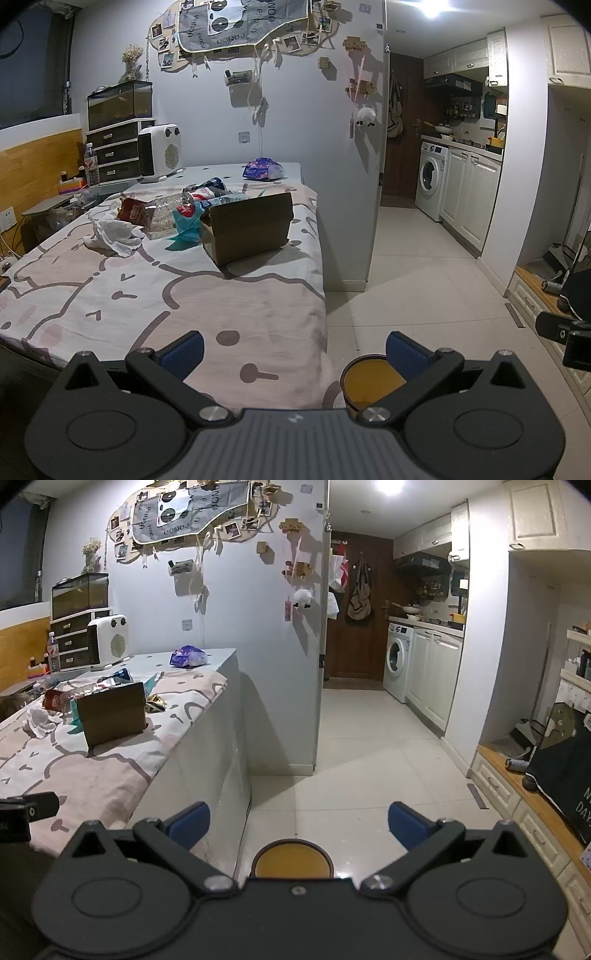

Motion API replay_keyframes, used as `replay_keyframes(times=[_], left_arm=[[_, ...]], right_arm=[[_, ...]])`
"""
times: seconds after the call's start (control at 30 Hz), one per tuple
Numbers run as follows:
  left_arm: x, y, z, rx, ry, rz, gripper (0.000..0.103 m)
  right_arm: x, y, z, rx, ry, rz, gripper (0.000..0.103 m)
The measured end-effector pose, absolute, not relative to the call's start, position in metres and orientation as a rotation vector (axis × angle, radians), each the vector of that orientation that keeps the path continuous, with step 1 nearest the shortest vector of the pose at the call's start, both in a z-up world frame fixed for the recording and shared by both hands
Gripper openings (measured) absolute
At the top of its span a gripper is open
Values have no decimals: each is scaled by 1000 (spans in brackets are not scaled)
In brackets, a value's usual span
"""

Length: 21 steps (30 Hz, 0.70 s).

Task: Collect trash

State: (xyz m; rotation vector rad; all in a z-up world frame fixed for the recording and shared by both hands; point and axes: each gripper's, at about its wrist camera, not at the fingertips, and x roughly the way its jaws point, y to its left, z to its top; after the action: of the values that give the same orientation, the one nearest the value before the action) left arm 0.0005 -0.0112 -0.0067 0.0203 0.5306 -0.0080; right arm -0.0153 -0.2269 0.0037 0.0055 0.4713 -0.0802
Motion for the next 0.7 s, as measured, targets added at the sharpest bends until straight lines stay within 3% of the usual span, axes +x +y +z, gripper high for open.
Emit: replay_keyframes(times=[0.7], left_arm=[[2,-13,-5,18,537,-13,103]], right_arm=[[-16,-228,2,4,477,-83,103]])
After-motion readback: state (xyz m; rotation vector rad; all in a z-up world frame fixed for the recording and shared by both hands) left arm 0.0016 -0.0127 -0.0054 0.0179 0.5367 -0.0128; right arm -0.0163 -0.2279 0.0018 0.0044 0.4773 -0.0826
